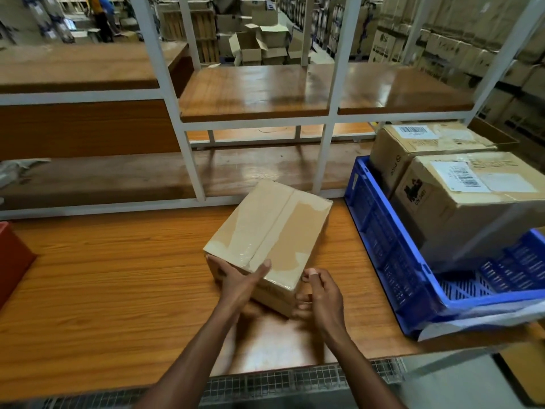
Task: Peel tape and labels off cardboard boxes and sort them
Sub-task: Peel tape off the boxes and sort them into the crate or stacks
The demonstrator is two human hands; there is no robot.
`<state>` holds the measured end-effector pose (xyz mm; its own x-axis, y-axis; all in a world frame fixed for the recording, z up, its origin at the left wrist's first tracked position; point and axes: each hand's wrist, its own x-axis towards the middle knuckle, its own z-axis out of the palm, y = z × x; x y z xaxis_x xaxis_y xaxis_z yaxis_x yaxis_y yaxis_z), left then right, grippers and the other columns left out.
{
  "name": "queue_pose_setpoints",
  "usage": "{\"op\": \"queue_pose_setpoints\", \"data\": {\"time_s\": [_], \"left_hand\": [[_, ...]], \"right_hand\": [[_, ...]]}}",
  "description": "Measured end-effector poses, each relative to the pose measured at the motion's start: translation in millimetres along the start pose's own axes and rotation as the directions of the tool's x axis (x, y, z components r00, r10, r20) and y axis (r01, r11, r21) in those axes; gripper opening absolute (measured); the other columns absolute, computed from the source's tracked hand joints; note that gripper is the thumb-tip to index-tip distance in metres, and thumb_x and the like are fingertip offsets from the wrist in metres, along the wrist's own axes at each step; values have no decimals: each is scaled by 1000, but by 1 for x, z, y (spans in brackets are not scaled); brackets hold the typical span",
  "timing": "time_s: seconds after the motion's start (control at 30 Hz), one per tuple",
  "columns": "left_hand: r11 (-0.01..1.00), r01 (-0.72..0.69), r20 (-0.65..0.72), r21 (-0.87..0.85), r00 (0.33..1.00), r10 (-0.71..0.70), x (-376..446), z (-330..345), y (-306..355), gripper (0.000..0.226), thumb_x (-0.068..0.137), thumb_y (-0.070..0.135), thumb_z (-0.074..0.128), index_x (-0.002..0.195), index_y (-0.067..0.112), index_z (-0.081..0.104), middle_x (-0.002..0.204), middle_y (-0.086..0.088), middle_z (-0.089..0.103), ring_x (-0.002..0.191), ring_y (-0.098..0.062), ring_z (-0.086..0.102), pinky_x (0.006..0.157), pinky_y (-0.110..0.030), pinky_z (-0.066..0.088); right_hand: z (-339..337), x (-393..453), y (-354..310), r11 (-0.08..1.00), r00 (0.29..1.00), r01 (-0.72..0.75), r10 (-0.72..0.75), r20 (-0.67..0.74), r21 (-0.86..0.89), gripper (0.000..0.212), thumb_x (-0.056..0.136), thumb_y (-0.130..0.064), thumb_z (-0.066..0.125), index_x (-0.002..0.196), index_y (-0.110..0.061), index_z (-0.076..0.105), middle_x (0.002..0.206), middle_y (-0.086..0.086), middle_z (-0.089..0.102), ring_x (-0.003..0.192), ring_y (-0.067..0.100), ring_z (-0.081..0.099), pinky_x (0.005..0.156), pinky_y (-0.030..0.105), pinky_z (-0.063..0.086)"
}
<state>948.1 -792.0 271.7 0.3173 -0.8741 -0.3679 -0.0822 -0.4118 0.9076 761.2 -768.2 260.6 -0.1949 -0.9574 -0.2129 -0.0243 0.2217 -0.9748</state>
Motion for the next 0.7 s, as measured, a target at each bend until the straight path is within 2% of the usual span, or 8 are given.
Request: {"op": "queue_pose_setpoints", "data": {"time_s": [0.03, 0.13, 0.2, 0.27, 0.43, 0.53, 0.6, 0.7], "left_hand": [[1000, -3, -2, -6, 1000, 3, 3, 2, 1, 148, 79, 45, 87, 149, 29, -43, 168, 4, 3, 152, -24, 20, 114, -30, 28], [999, 16, 63, -44, 998, -13, 24, -10, 8, 153, 63, 54, 93, 146, 53, -36, 169, 5, 17, 147, -31, 36, 108, -57, 46], [997, 42, 125, -65, 992, -33, 38, -23, 16, 146, 66, 45, 93, 151, 56, -25, 165, 3, 32, 139, -31, 48, 104, -63, 48], [999, 28, 149, -45, 989, -21, 53, -34, 23, 129, 76, 31, 90, 158, 51, -8, 158, 2, 44, 131, -30, 56, 103, -61, 50], [998, -15, 211, 56, 978, 3, 80, -50, 31, 89, 78, 29, 82, 151, 43, 34, 139, 2, 62, 115, -26, 67, 90, -49, 59], [997, -17, 243, 72, 970, -1, 87, -51, 35, 75, 91, 17, 75, 152, 38, 36, 132, 2, 65, 112, -24, 67, 85, -43, 58], [996, -9, 257, 93, 966, -15, 94, -53, 35, 77, 91, 17, 75, 153, 39, 35, 130, 2, 66, 112, -25, 67, 88, -46, 58], [993, -6, 290, 117, 957, -28, 102, -57, 38, 83, 88, 19, 76, 155, 42, 33, 135, 2, 65, 113, -28, 68, 91, -49, 59]], "right_hand": [[-2, 3, -2, 1000, 1000, -19, 19, -4, 2, 25, 108, -42, 48, 104, -32, 71, 109, -4, 73, 75, 24, 75, 58, 37, 57], [-13, 16, -5, 999, 996, -37, 37, -82, 7, 33, 111, -39, 42, 107, -24, 71, 111, -1, 71, 68, 21, 73, 56, 31, 53], [-24, 26, -8, 999, 990, -26, 24, -136, -17, 32, 111, -37, 41, 110, -24, 70, 111, -1, 71, 73, 21, 72, 59, 32, 53], [-35, 36, -12, 999, 985, -8, 1, -173, -39, 29, 111, -36, 43, 111, -25, 70, 110, -1, 70, 78, 20, 70, 63, 34, 53], [-60, 58, -21, 997, 967, 45, -61, -247, -68, 14, 105, -33, 57, 107, -28, 70, 103, 0, 71, 90, 23, 69, 75, 43, 57], [-69, 66, -23, 992, 964, 42, -72, -255, -121, 9, 104, -33, 59, 106, -34, 67, 111, -6, 68, 105, 22, 65, 94, 52, 56], [-74, 69, -25, 989, 962, 29, -67, -263, -146, 10, 103, -33, 60, 111, -34, 64, 123, -5, 64, 114, 19, 61, 98, 47, 53], [-78, 75, -29, 978, 976, 24, -67, -207, -205, 34, 101, -40, 61, 134, -32, 56, 138, -7, 49, 120, 15, 52, 97, 40, 47]]}}
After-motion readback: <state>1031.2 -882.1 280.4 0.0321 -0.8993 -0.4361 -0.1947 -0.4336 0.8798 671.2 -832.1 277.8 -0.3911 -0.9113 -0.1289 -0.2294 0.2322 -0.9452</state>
